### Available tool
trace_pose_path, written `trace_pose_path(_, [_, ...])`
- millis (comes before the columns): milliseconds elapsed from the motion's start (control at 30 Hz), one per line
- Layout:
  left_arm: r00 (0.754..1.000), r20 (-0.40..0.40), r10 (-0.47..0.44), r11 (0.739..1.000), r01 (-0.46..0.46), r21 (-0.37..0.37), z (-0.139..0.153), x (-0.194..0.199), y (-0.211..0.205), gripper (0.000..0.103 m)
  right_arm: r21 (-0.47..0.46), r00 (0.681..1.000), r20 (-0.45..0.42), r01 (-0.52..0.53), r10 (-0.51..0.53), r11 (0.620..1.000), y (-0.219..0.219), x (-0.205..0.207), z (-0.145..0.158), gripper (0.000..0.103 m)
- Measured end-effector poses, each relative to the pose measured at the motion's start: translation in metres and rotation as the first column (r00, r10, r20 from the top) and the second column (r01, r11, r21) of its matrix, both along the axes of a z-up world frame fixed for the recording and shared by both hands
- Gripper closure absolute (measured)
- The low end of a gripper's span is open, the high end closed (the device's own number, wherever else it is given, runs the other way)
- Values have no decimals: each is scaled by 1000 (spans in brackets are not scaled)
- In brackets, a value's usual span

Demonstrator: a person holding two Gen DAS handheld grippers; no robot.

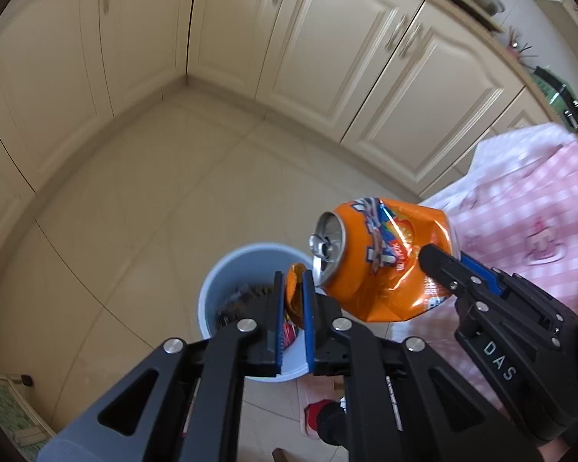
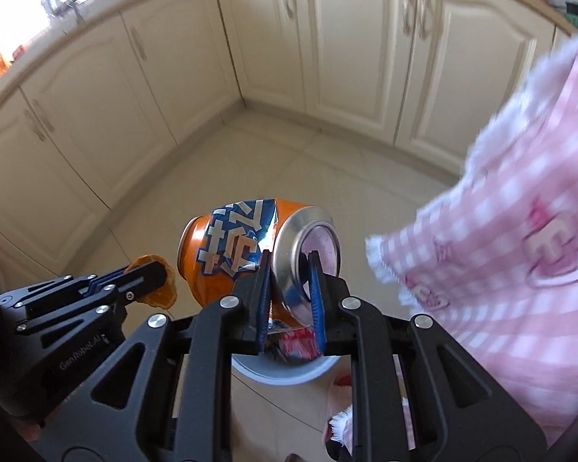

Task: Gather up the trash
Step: 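Carry the can and peel over the blue bin and open both tools to drop them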

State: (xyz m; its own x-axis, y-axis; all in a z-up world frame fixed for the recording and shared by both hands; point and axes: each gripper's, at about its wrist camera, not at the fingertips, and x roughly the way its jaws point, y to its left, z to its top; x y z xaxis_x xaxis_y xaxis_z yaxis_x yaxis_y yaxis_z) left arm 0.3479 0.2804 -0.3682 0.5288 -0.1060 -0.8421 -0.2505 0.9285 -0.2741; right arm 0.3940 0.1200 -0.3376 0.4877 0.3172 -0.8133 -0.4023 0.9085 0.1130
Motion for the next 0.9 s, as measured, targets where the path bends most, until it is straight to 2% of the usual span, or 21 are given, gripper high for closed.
trace_pose_path(167, [998, -65, -23, 999, 20, -49, -39, 11, -2, 95, -45, 997, -56, 45, -47, 998, -9, 15, -38, 85])
trace_pose_path(333, [994, -100, -36, 995, 27, -94, -60, 20, -4, 94, -60, 992, -99, 78, -83, 995, -18, 22, -63, 85])
trace_pose_path(400, [990, -137, -35, 994, 20, -111, -68, 24, -4, 82, -61, 990, -105, 83, -89, 995, -19, 21, -67, 85])
trace_pose_path(433, [990, -141, -29, 994, 14, -107, -69, 23, -1, 69, -61, 990, -111, 85, -91, 995, -20, 21, -69, 85])
trace_pose_path(467, [991, -134, -19, 995, 6, -95, -67, 22, -1, 63, -61, 989, -113, 87, -93, 994, -20, 21, -71, 85])
trace_pose_path(567, [990, -138, 5, 997, -16, -76, -67, 22, -1, 53, -59, 987, -130, 90, -97, 994, -20, 22, -75, 85])
trace_pose_path(767, [987, -156, 33, 997, -43, -61, -70, 21, 5, 52, -59, 983, -155, 86, -94, 995, -16, 26, -80, 85])
trace_pose_path(900, [985, -162, 51, 998, -56, -23, -68, 18, 10, 48, -55, 980, -175, 81, -89, 995, -14, 25, -89, 85])
